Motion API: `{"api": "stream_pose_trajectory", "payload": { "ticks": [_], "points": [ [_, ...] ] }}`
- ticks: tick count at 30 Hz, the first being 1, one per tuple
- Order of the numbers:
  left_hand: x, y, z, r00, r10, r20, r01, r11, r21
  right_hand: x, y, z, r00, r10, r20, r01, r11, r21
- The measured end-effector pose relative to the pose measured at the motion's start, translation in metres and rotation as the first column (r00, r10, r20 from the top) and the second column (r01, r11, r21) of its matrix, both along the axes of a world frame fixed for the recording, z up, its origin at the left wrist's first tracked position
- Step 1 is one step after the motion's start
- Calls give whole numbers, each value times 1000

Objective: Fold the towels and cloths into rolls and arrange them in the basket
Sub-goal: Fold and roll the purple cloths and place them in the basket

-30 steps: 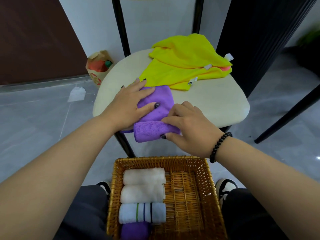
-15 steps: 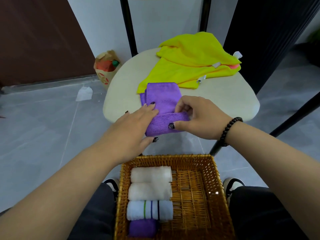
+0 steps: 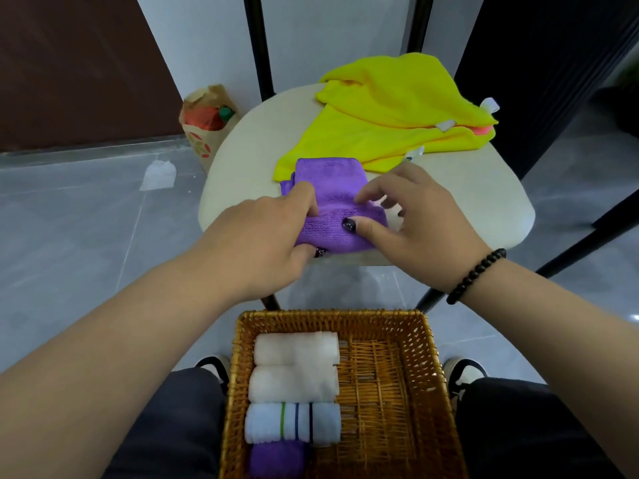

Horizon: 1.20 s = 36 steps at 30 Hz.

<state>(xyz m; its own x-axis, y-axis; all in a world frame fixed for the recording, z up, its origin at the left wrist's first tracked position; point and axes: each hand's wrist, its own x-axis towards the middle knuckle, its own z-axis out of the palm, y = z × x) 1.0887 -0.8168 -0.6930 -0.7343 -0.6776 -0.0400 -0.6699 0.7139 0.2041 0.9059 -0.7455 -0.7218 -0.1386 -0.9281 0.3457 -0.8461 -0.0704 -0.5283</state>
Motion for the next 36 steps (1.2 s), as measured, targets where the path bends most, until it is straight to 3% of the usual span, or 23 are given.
{"api": "stream_pose_trajectory", "payload": {
  "ticks": [2, 5, 10, 13, 15, 17, 18, 22, 26, 29, 32, 34, 36],
  "points": [
    [1, -5, 0, 1000, 14, -4, -14, 999, 36, 0, 2, 1, 988, 84, -131, -92, 994, -58],
    [3, -12, -1, 998, 35, -43, -30, 994, 105, -1, 4, 1, 955, 182, -234, -183, 983, 16],
    [4, -14, -7, 980, 102, -172, -85, 991, 104, 0, 1, -1, 978, 116, -171, -107, 992, 66],
    [6, -11, -6, 902, 312, -299, -285, 950, 129, 1, -3, 0, 994, 39, -99, -34, 998, 52],
    [6, -9, -5, 828, 468, -308, -335, 854, 398, 2, -5, 0, 999, -3, -46, 5, 998, 55],
    [4, -4, -6, 741, 598, -305, -231, 654, 721, 5, -5, 1, 999, -31, 13, 30, 998, 59],
    [3, -2, -8, 705, 641, -303, -172, 569, 804, 7, -5, 2, 998, -44, 45, 41, 998, 52],
    [-6, 2, -15, 532, 760, -374, 38, 420, 907, 23, -4, -5, 973, -90, 214, 85, 996, 33],
    [-12, 5, -17, 442, 809, -388, 99, 386, 917, 31, -3, -9, 948, 34, 316, -59, 996, 70],
    [-11, 1, -18, 429, 806, -408, 25, 442, 897, 20, -3, -1, 908, 76, 412, -126, 987, 95],
    [-10, -3, -21, 457, 784, -420, 39, 454, 890, 4, -9, 5, 937, -113, 330, 122, 993, -4],
    [-8, -3, -21, 500, 762, -411, 83, 430, 899, -4, -14, 7, 896, -264, 357, 237, 964, 119],
    [-7, -3, -22, 551, 724, -414, 134, 414, 901, -7, -17, 6, 794, -341, 504, 221, 933, 283]
  ]
}}
